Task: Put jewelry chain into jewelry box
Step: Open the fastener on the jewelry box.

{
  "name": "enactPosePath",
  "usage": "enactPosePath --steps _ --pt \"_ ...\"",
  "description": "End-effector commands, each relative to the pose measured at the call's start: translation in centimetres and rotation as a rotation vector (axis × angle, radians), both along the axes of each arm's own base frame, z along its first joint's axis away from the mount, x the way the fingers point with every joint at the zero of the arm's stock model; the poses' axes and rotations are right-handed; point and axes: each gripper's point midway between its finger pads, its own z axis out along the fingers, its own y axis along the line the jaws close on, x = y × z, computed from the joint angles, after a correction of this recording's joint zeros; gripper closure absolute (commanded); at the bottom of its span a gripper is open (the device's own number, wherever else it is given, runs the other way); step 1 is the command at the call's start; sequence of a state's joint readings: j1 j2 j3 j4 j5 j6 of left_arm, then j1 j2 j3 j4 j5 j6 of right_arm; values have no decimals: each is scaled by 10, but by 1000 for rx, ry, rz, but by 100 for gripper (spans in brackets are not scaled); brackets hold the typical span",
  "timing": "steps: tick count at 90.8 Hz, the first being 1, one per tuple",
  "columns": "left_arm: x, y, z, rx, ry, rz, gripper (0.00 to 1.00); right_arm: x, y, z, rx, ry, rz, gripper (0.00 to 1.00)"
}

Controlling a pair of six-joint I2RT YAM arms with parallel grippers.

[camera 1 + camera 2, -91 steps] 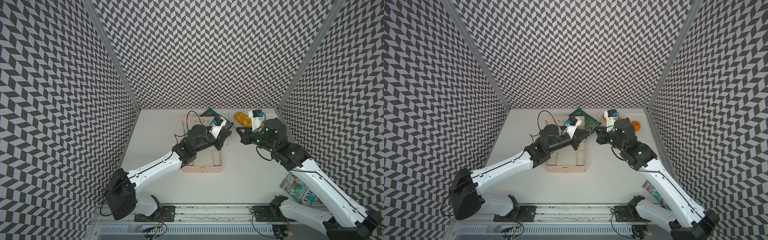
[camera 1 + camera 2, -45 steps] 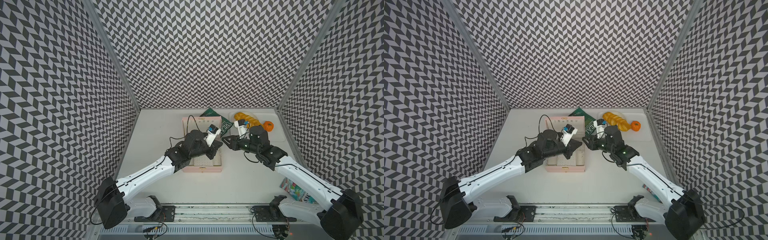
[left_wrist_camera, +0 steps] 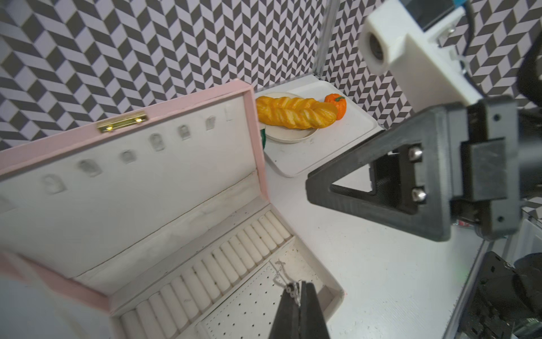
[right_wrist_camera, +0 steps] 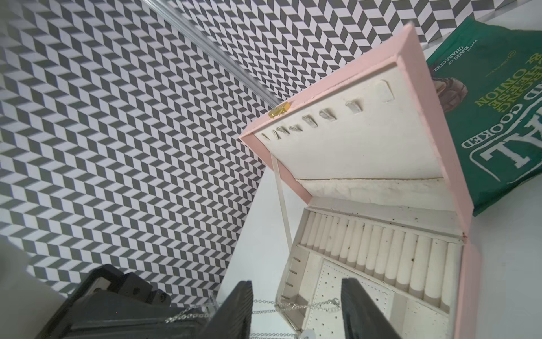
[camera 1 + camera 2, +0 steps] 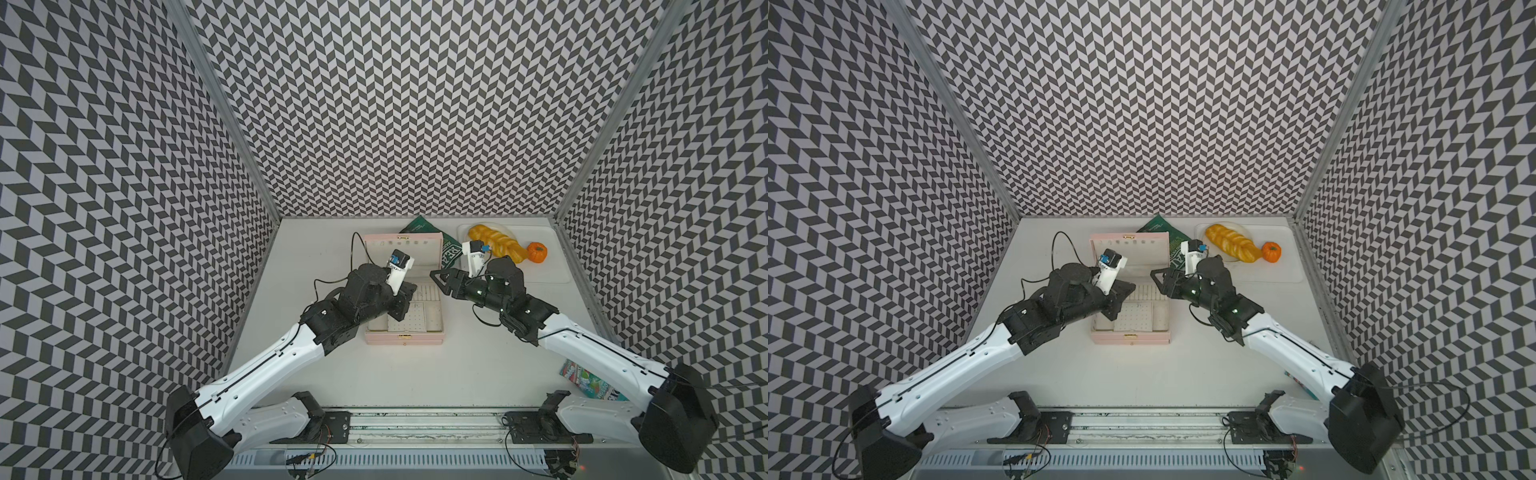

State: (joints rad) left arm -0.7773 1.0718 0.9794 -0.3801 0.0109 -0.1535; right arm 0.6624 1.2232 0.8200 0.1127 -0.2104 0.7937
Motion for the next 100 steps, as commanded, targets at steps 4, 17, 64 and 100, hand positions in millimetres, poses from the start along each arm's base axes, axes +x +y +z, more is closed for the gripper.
enactPosePath --steps 4,17,64,100 --pt "-4 28 0 40 -19 56 100 15 1 14 178 22 -154 47" --pt "-11 40 4 54 -58 67 100 23 0 19 278 75 -268 50" --pt "-26 59 24 -15 -149 92 100 72 22 19 563 207 -429 60" --pt "-35 55 29 -30 -167 59 100 103 18 8 628 250 -496 64"
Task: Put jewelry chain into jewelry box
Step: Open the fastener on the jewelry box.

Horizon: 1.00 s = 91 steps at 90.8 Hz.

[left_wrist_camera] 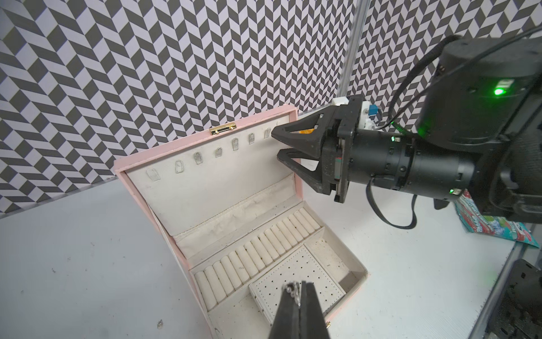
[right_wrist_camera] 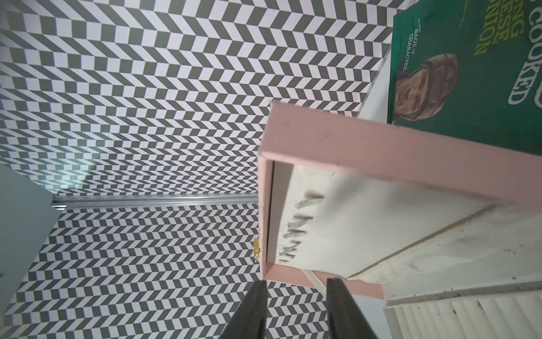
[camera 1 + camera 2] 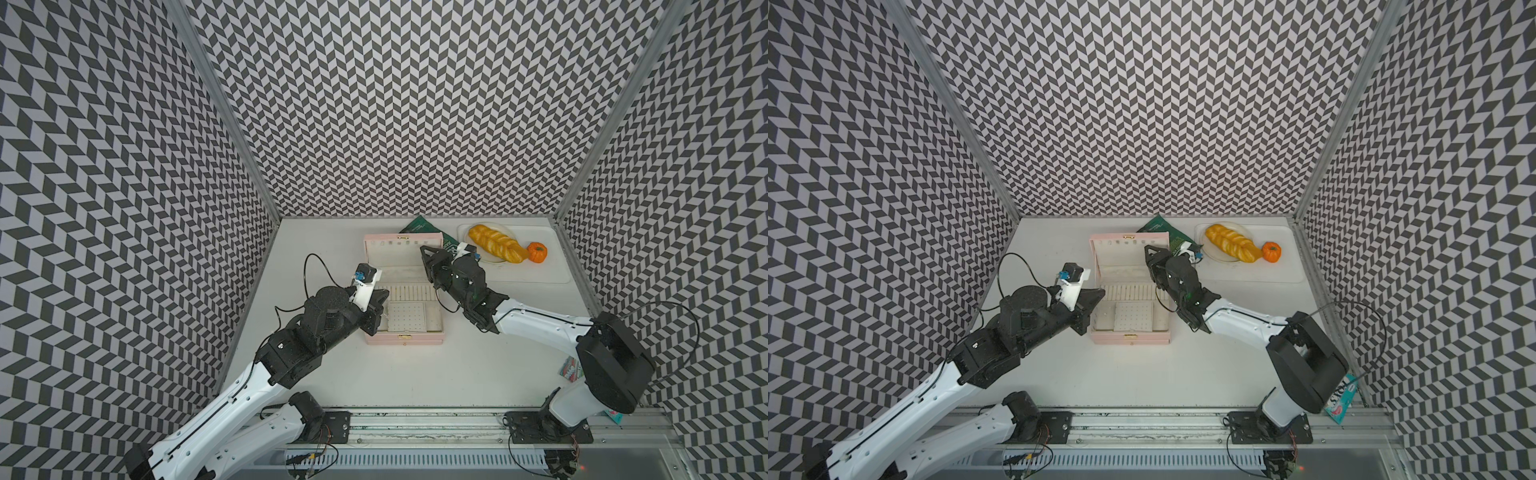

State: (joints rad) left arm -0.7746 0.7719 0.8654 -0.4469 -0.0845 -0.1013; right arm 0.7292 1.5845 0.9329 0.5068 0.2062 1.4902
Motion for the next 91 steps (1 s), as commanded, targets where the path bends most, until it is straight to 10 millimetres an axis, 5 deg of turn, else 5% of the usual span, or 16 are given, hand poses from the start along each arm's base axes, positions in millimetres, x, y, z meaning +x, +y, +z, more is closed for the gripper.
enactPosePath --steps 1,91 --pt "-2 -1 4 -9 -24 -10 100 13 -5 18 71 -36 -42 64" --pt "1 -1 3 8 -24 2 100 42 -4 9 104 -20 -52 67"
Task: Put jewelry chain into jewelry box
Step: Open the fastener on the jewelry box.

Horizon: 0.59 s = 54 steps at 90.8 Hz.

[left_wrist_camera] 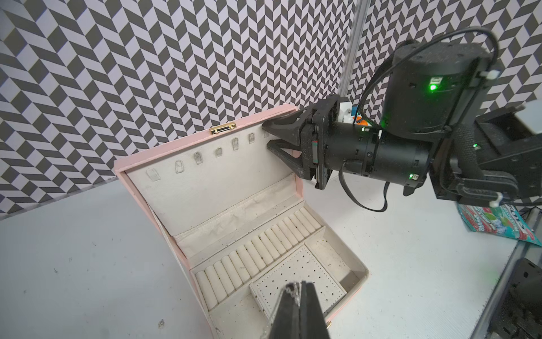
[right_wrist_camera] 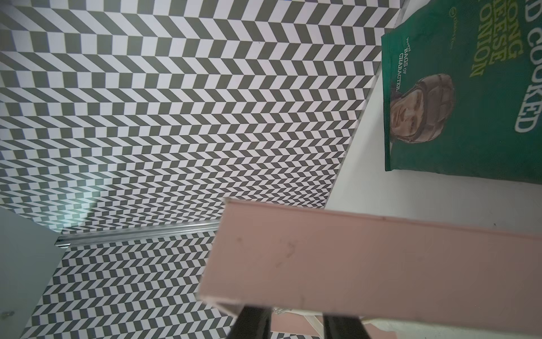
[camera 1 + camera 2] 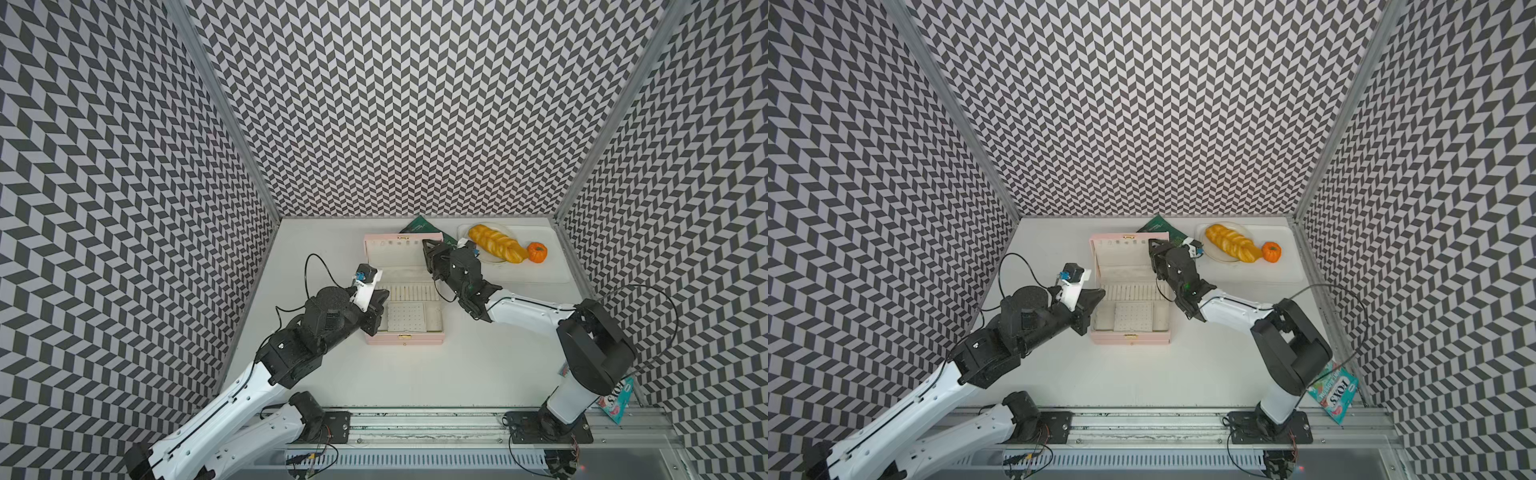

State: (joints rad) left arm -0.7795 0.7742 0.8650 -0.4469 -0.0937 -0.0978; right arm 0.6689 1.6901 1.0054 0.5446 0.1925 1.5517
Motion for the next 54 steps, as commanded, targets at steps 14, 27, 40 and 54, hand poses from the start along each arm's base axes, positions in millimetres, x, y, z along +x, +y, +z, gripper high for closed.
enactPosePath --steps 14,27,40,54 --pt "1 0 4 3 -23 2 100 4 3 5 26 -4 22 76" --pt "1 0 3 5 -22 2 100 -3 7 -6 6 25 60 79" --pt "1 -1 3 5 -24 1 100 -9 6 -10 12 35 77 79" --pt "1 -2 2 4 -20 -3 100 -14 5 -11 7 42 87 79"
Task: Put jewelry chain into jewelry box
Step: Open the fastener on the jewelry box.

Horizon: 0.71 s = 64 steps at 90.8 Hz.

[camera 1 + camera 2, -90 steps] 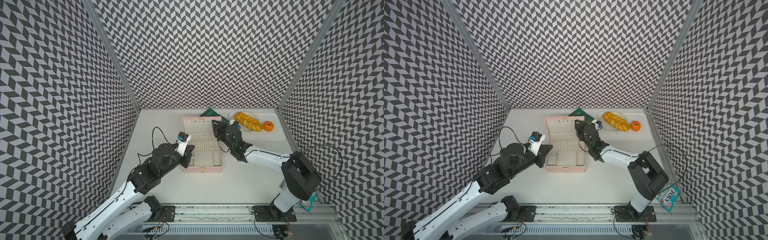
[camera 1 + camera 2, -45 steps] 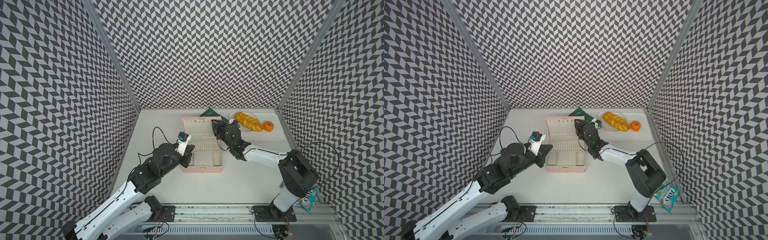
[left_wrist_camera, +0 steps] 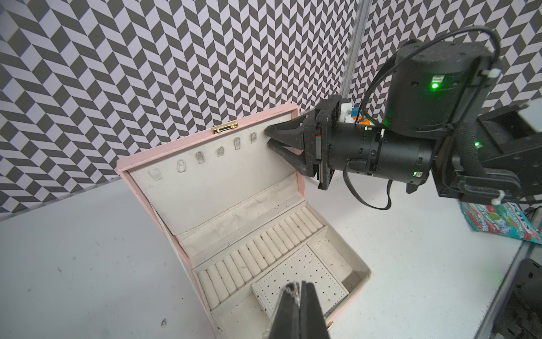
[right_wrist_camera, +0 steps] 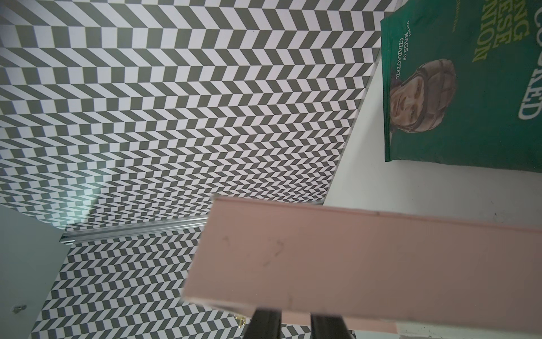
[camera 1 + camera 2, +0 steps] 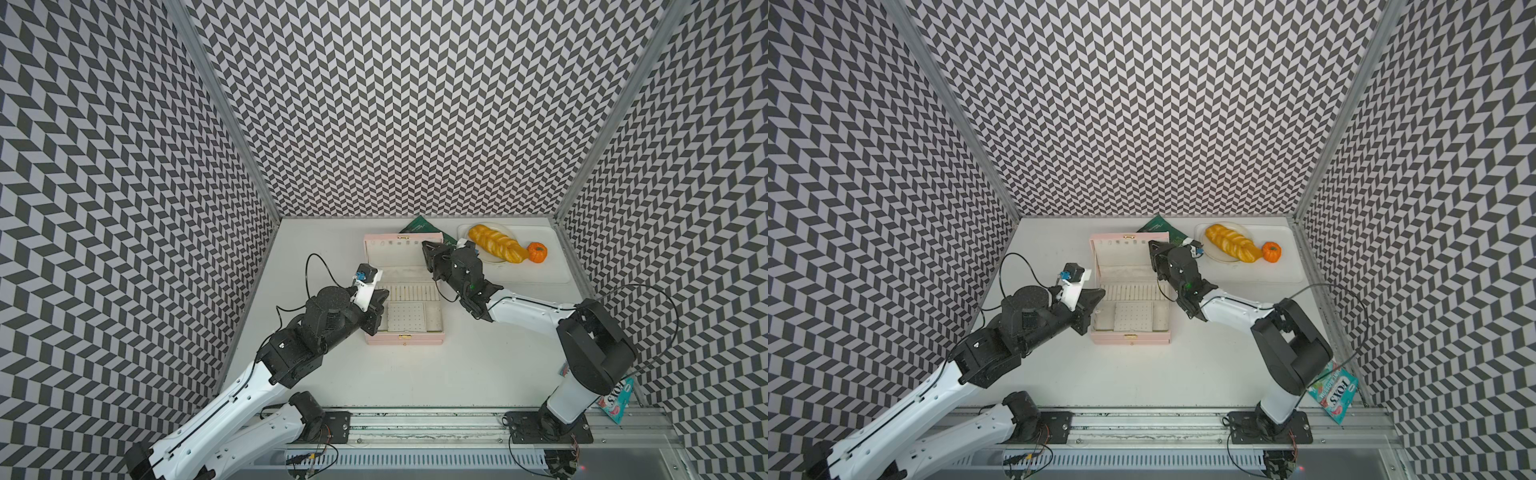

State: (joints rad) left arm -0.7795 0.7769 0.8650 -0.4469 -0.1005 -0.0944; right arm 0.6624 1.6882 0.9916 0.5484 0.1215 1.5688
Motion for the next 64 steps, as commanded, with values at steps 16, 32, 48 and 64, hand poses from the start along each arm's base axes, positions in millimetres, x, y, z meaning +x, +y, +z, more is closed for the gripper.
enactPosePath --steps 16,32,48,64 --pt "0 -3 2 -4 -15 -11 100 -13 -2 -12 -23 39 38 80" --pt "0 -3 2 -4 -14 -12 100 -17 -1 -15 -28 47 51 80" --pt "-1 -3 3 -5 -16 -12 100 -20 -1 -18 -36 54 54 80" --pt "-1 -3 2 -5 -15 -12 100 -21 -2 -24 -48 71 56 80"
